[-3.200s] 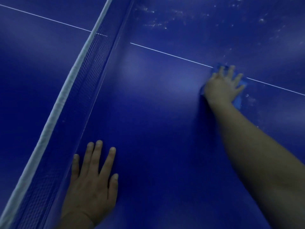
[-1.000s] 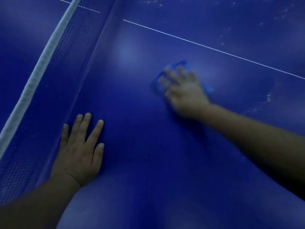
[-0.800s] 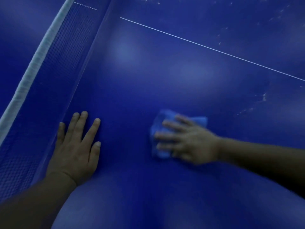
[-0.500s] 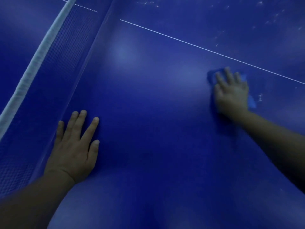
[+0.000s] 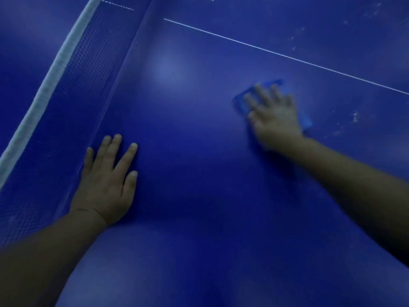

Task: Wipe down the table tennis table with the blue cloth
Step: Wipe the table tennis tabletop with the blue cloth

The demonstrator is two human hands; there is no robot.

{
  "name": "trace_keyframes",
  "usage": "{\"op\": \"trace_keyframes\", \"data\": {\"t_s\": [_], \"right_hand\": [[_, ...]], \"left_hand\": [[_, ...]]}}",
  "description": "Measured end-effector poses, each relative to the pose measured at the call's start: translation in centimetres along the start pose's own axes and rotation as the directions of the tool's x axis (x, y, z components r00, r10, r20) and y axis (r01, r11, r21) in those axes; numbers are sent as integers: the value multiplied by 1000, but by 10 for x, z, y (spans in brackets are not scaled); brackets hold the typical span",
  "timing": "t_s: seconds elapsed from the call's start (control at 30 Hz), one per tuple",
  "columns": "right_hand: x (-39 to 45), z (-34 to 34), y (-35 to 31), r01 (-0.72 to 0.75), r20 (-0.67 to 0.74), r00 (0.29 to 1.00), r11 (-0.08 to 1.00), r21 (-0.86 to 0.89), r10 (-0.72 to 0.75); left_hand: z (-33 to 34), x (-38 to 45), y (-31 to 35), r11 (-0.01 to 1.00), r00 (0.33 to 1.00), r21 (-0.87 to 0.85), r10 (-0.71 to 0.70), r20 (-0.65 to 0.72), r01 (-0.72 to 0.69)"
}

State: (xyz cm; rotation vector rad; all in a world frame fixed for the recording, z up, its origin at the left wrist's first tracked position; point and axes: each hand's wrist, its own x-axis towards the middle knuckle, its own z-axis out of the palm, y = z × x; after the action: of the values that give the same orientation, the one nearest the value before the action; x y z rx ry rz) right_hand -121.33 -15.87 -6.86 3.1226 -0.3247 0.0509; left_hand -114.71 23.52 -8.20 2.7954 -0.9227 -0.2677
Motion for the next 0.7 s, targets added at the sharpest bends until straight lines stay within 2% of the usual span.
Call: {"op": "trace_keyframes", "data": {"t_s": [0.03,0.07,0.1,0.13,0.17,0.2,0.23,0.27,0.3,0.33,0.37,0.4,0.43,0.47,0.5,0.53,0.6,0.63,0.7], "right_hand": [[-21,4,-29,194,-1,981,981,24,-194],[-50,9,-56,401,21,915,915,47,-403],[-88,13,-79,588,57,804,806,70,-592],[-125,14,-94,720,96,677,683,122,-730],[-148,14,-92,786,116,582,593,175,-805],[-153,9,-79,815,119,533,546,194,-838],[-143,4,-58,812,105,549,559,169,-829],[-124,2,-34,776,84,619,625,87,-781],[-100,1,-5,654,60,754,756,13,-654],[-78,-5,25,442,46,897,896,-38,-440],[-62,-10,55,186,33,982,979,-81,-184],[-55,-13,82,-69,24,997,996,-63,71],[-56,-14,97,-258,12,966,966,-21,259],[-62,-14,96,-330,1,944,944,-27,330],[-72,-12,85,-339,11,940,939,-60,340],[-87,-12,66,-270,30,961,958,-91,274],[-135,-11,21,3,85,996,998,-56,1],[-170,-8,-1,192,116,975,981,-13,-190],[-237,-5,-28,531,157,831,845,60,-533]], "left_hand": [[0,0,0,1000,1000,-3,-1,-2,1],[1,0,0,1000,1000,-4,-4,-4,4],[1,0,0,1000,1000,-4,-7,-7,7],[2,-1,-1,1000,1000,-2,-8,-10,8],[2,-1,-1,1000,1000,4,-5,-8,5],[3,-2,-2,1000,1000,10,-4,-4,4],[3,-2,-2,1000,1000,18,-4,-2,4],[3,-2,-2,1000,1000,24,-6,-4,6],[4,-2,-2,999,1000,31,-8,-6,9],[4,-2,-1,999,1000,40,-11,-4,11],[4,-2,0,998,1000,53,-15,1,15],[4,-3,0,997,1000,68,-22,5,22],[3,-3,1,996,999,82,-32,6,31],[3,-3,2,995,999,96,-41,9,40],[2,-2,3,993,999,113,-47,16,44],[1,-2,5,990,998,132,-50,26,46],[-2,-4,8,987,997,149,-65,33,59],[-3,-7,10,989,997,127,-73,21,70],[-5,-20,14,996,998,57,-66,-13,67]]}}
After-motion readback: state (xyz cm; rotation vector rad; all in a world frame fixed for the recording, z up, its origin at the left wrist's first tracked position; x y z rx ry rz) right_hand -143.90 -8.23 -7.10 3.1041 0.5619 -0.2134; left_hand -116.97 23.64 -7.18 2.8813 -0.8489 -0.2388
